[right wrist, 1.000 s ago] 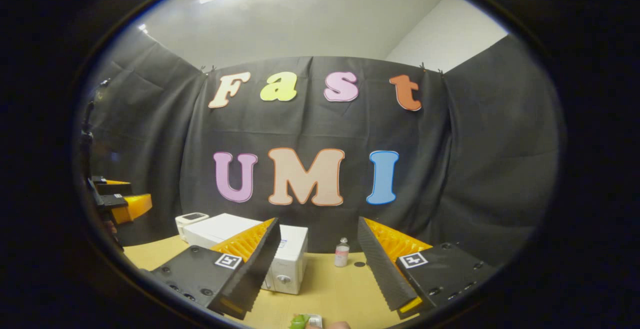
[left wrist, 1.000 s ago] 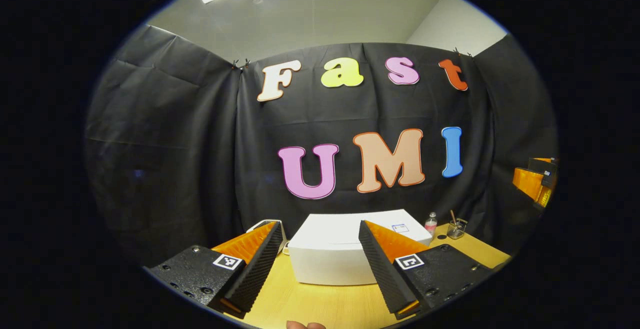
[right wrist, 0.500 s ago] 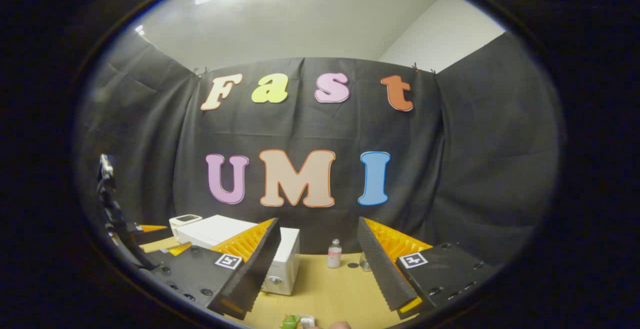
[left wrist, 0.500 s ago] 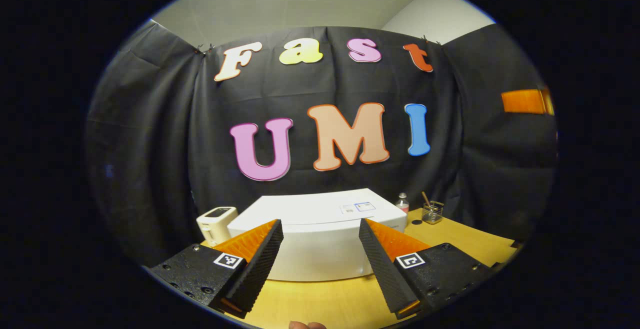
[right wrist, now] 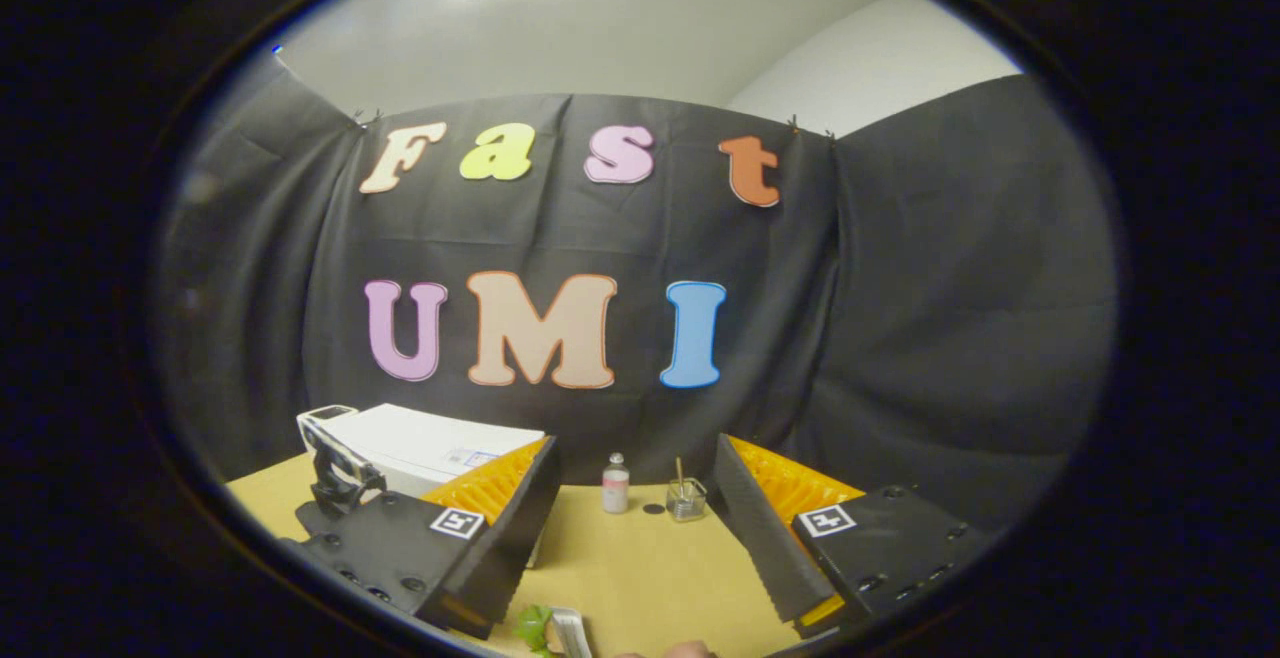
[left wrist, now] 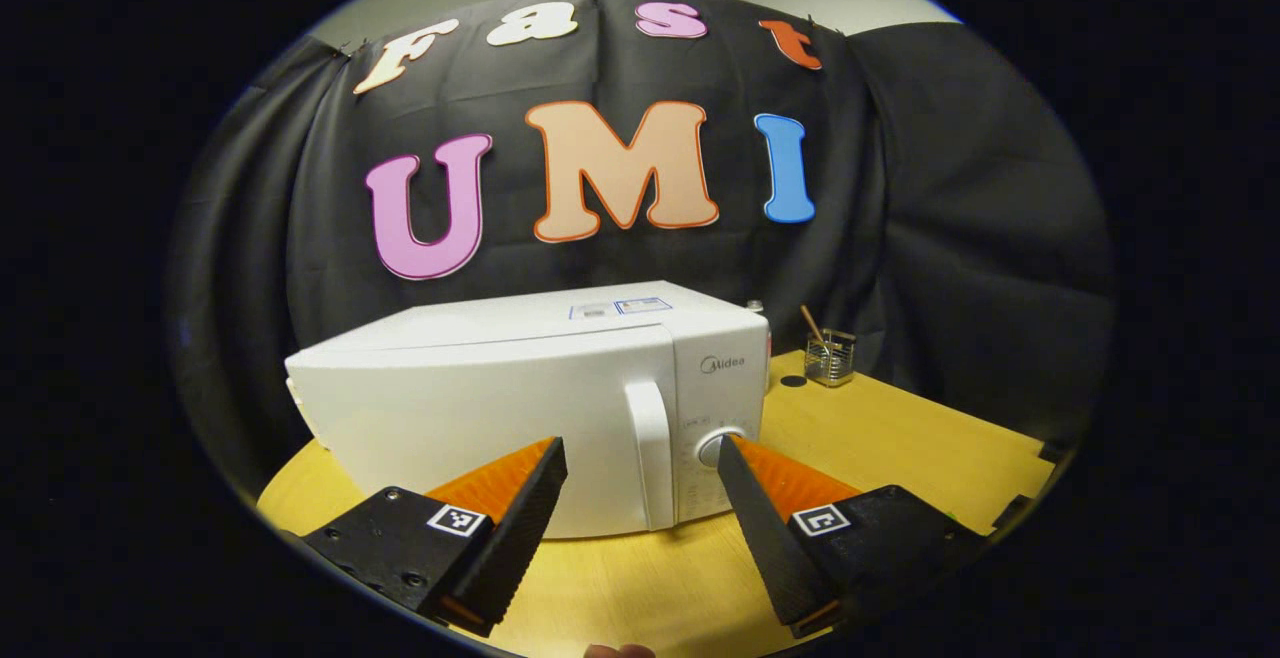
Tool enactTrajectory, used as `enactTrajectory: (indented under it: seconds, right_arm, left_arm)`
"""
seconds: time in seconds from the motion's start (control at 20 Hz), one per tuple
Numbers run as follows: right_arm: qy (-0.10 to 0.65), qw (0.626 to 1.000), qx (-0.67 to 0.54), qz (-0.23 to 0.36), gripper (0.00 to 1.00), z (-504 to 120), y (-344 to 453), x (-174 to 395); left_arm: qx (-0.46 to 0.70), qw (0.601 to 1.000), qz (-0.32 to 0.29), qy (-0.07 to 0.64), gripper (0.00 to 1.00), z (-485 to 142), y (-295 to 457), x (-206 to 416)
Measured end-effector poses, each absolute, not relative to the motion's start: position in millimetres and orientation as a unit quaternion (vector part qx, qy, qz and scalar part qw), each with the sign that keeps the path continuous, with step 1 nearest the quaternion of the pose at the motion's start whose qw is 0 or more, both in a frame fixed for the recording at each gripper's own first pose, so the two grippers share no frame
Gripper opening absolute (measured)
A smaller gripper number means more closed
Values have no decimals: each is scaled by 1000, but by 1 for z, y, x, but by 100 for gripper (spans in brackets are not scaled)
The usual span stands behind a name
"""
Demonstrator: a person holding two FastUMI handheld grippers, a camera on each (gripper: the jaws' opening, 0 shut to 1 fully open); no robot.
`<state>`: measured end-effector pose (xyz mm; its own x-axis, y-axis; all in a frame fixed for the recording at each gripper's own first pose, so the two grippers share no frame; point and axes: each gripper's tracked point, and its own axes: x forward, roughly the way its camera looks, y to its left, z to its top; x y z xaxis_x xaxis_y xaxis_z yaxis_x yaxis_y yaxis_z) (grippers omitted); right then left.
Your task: Open the microwave oven with the left hand, put the food in, and close the microwave oven.
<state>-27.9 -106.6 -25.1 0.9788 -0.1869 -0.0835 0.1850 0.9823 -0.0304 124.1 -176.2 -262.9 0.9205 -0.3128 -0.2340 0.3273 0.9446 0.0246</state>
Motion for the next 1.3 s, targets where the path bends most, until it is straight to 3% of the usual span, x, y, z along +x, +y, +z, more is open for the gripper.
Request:
enactTrajectory:
  seconds: [0.55, 0.8, 0.95, 1.1, 1.3]
  right_arm:
    - [129, 985, -24, -112, 98, -76, -126, -51]
    - [138, 984, -8, -109, 96, -79, -127, -48]
    - [132, 986, -14, -105, 96, -76, -126, -48]
    - [135, 986, -12, -99, 98, -79, -121, -48]
    - [140, 987, -12, -81, 98, -83, -108, -45]
  left_arm:
    - [33, 979, -141, 145, 92, -309, -187, 159]
    - [32, 981, -132, 136, 28, -308, -186, 163]
    - [5, 982, -136, 134, 22, -307, -187, 163]
    - [21, 979, -141, 148, 6, -310, -189, 163]
    - [12, 972, -138, 191, 4, -314, -183, 147]
